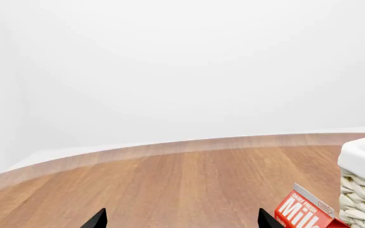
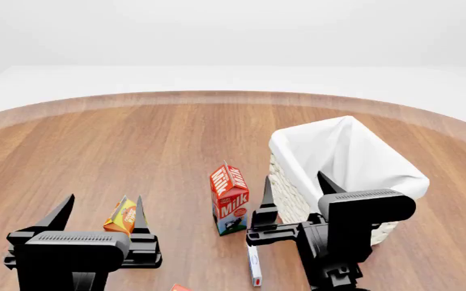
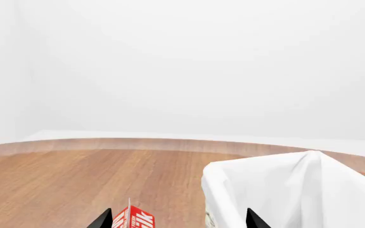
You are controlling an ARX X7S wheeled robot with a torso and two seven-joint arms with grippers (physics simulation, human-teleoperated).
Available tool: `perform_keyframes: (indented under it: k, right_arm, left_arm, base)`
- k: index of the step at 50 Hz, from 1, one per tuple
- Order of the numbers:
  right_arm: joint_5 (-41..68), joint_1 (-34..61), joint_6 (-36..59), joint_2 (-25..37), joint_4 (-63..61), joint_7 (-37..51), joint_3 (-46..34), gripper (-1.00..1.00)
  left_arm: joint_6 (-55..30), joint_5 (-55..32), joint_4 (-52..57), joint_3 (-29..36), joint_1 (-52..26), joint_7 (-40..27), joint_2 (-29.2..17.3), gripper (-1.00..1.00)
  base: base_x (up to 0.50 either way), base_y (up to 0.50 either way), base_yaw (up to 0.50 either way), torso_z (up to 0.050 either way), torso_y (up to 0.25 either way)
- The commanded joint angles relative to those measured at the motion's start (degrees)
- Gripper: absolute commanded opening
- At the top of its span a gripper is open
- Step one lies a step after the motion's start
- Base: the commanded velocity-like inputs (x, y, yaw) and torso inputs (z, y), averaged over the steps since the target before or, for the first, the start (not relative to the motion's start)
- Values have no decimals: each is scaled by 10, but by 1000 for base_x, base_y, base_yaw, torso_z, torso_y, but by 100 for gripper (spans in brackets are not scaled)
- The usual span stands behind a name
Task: Pick up the cream cheese box and the butter, and put them in the basket.
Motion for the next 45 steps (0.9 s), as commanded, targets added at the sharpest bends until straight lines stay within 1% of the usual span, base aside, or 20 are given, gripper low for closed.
perform_keyframes:
  k: [1,6,10,14,17,20,21,22,24,26,30,35,38,41,45]
  right_arm:
    - [1,39,75,-12,-12,35,-27,100]
    - [6,39,78,-15,-5,37,-29,100]
    - [21,57,123,-29,-14,51,-27,100]
    - [12,66,119,-26,-10,52,-47,100]
    - [11,72,123,-28,-4,55,-53,100]
    - [15,77,134,-31,-3,59,-55,100]
    - [13,77,134,-30,-2,60,-58,100]
    - [14,80,138,-31,-1,61,-59,100]
    - [17,84,142,-34,4,62,-58,100]
    - [18,84,142,-34,4,63,-60,100]
    - [10,83,126,-39,30,65,-68,100]
    - [18,89,139,-46,37,70,-67,100]
    - [25,93,150,-49,36,72,-67,100]
    - [40,107,187,-63,43,82,-53,100]
    - [47,117,209,-70,44,90,-52,100]
  left_arm:
    - [-17,-13,27,-17,4,-5,-8,100]
    - [-33,-18,33,-20,-6,-7,-10,100]
    - [-56,-29,49,-31,-15,-10,-13,100]
    - [-75,-44,57,-43,-29,-11,-14,100]
    - [-100,-56,61,-48,-52,-11,-17,100]
    - [-155,-86,85,-73,-98,-17,-21,100]
    - [-165,-95,89,-77,-107,-23,-25,100]
    - [-175,-122,91,-81,-122,-40,-41,100]
    - [-157,-163,91,-75,-121,-80,-76,100]
    - [-150,-184,90,-75,-118,-100,-89,100]
    - [-133,-181,86,-61,-111,-106,-95,100]
    - [-120,-189,78,-76,-101,-108,-100,100]
    - [-123,-202,86,-84,-101,-117,-105,100]
    - [-114,-201,81,-83,-97,-120,-109,100]
    - [-109,-210,82,-90,-94,-126,-114,100]
  base:
    - [0,0,0,0,0]
    - [0,0,0,0,0]
    - [0,0,0,0,0]
    - [0,0,0,0,0]
    - [0,0,0,0,0]
    - [0,0,0,0,0]
    - [0,0,0,0,0]
    - [0,0,0,0,0]
    - [0,0,0,0,0]
    - [0,0,0,0,0]
    - [0,0,0,0,0]
    - [0,0,0,0,0]
    - [0,0,0,0,0]
    - [0,0,0,0,0]
    - [0,0,0,0,0]
